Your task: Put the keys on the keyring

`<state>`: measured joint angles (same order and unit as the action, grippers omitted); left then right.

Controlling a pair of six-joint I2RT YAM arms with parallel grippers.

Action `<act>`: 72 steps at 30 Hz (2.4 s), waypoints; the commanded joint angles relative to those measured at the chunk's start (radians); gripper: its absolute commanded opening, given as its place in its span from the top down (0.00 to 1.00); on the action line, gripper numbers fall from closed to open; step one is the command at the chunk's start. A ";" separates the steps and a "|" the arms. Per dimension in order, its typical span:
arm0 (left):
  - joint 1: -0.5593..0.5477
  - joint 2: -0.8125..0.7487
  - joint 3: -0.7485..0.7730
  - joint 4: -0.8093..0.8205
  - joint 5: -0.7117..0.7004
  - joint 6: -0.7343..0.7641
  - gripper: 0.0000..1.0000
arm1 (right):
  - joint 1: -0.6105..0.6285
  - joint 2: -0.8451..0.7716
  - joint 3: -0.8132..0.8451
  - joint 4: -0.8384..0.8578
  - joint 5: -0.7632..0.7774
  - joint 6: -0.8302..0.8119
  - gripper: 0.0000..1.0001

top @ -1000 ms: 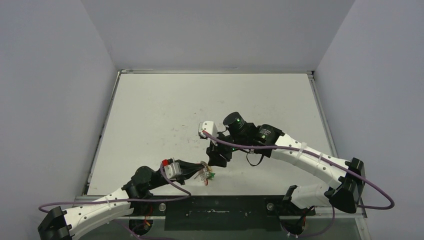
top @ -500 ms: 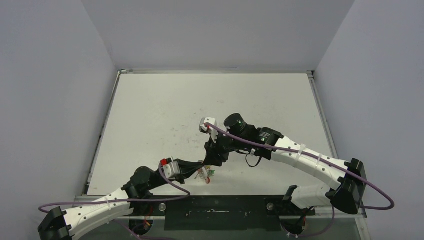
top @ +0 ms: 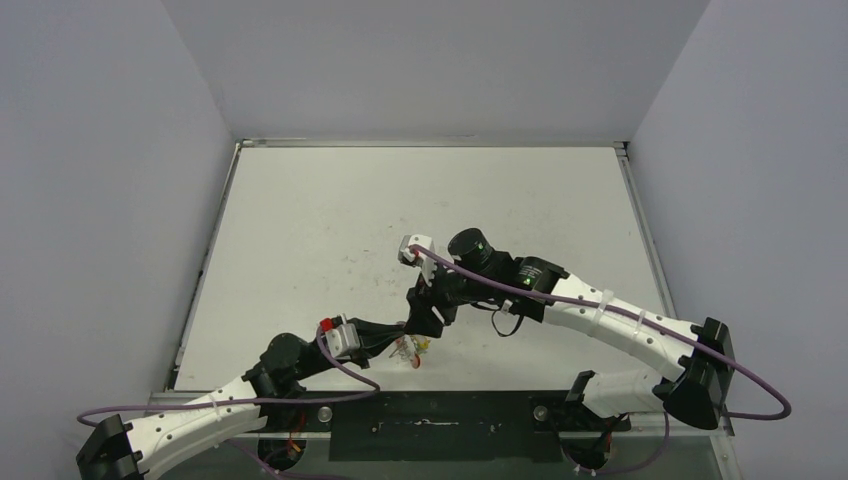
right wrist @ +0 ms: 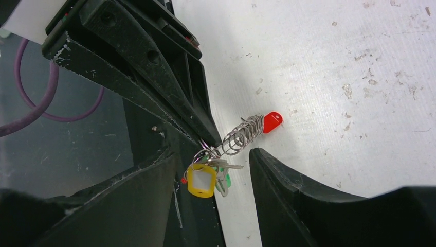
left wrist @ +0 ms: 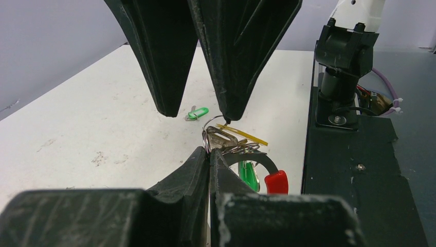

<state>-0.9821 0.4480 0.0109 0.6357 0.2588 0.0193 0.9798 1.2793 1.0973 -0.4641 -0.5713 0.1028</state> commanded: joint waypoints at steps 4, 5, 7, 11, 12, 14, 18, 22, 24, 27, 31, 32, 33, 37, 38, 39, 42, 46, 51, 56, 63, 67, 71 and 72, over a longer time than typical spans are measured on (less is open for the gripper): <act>-0.004 -0.014 0.020 0.043 -0.001 -0.003 1.00 | 0.048 -0.043 0.022 0.013 0.088 -0.008 0.46; -0.003 -0.014 0.019 0.043 -0.001 -0.002 1.00 | 0.055 -0.040 0.027 0.001 0.103 -0.015 0.47; -0.003 -0.015 0.020 0.042 -0.001 -0.001 1.00 | 0.062 -0.034 0.038 -0.027 0.139 -0.028 0.51; -0.003 -0.017 0.021 0.039 -0.001 0.001 1.00 | 0.072 -0.020 0.060 -0.079 0.189 -0.051 0.62; -0.004 -0.018 0.021 0.038 -0.001 0.001 1.00 | 0.074 -0.018 0.062 -0.087 0.196 -0.055 0.66; -0.003 -0.019 0.021 0.036 -0.001 0.001 1.00 | 0.075 -0.017 0.066 -0.096 0.201 -0.057 0.76; -0.003 -0.022 0.021 0.032 -0.002 0.000 1.00 | 0.075 -0.022 0.064 -0.101 0.193 -0.058 0.96; -0.003 -0.023 0.021 0.028 -0.003 0.000 1.00 | 0.073 -0.031 0.050 -0.095 0.176 -0.065 1.00; -0.004 -0.023 0.023 0.029 -0.001 0.001 1.00 | 0.071 -0.037 0.044 -0.095 0.181 -0.070 1.00; -0.004 -0.025 0.024 0.028 0.000 0.001 1.00 | 0.059 -0.044 0.030 -0.097 0.183 -0.079 1.00; -0.003 -0.025 0.026 0.028 0.002 0.001 1.00 | 0.042 -0.047 0.015 -0.094 0.177 -0.090 1.00; -0.003 -0.024 0.027 0.028 0.002 0.000 1.00 | 0.039 -0.047 0.009 -0.094 0.177 -0.094 1.00; -0.003 -0.024 0.027 0.028 0.002 0.001 1.00 | 0.035 -0.045 0.004 -0.093 0.177 -0.096 1.00; -0.003 -0.021 0.029 0.030 0.002 0.000 1.00 | 0.032 -0.024 -0.007 -0.090 0.164 -0.095 1.00; -0.004 -0.019 0.030 0.030 0.003 0.001 1.00 | 0.032 -0.017 -0.008 -0.087 0.158 -0.096 1.00; -0.003 -0.019 0.031 0.030 0.003 0.000 1.00 | 0.031 -0.010 -0.009 -0.084 0.150 -0.095 1.00; -0.003 -0.013 0.033 0.031 0.005 0.001 1.00 | 0.031 0.005 -0.022 -0.058 0.120 -0.095 1.00; -0.004 -0.008 0.032 0.035 0.007 0.001 1.00 | 0.031 0.019 -0.039 -0.024 0.090 -0.095 1.00; -0.003 -0.007 0.031 0.035 0.006 0.002 1.00 | 0.031 0.047 -0.037 -0.028 0.041 -0.127 1.00; -0.003 -0.006 0.031 0.039 0.002 0.004 1.00 | 0.032 0.048 -0.053 -0.011 0.030 -0.143 1.00; -0.004 -0.009 0.028 0.039 0.003 0.002 1.00 | 0.034 0.010 -0.082 0.024 0.009 -0.185 0.78; -0.003 -0.013 0.025 0.038 0.003 0.000 1.00 | 0.031 -0.072 -0.116 0.059 0.009 -0.232 0.62; -0.003 -0.014 0.024 0.038 0.003 -0.001 1.00 | 0.032 -0.155 -0.179 0.152 -0.046 -0.281 0.57; -0.004 -0.014 0.024 0.038 0.005 -0.001 1.00 | 0.031 -0.169 -0.194 0.175 -0.056 -0.288 0.57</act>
<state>-0.9821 0.4458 0.0109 0.6025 0.2653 0.0193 1.0130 1.1965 0.9398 -0.4362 -0.5568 -0.1219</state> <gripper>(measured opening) 0.009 0.424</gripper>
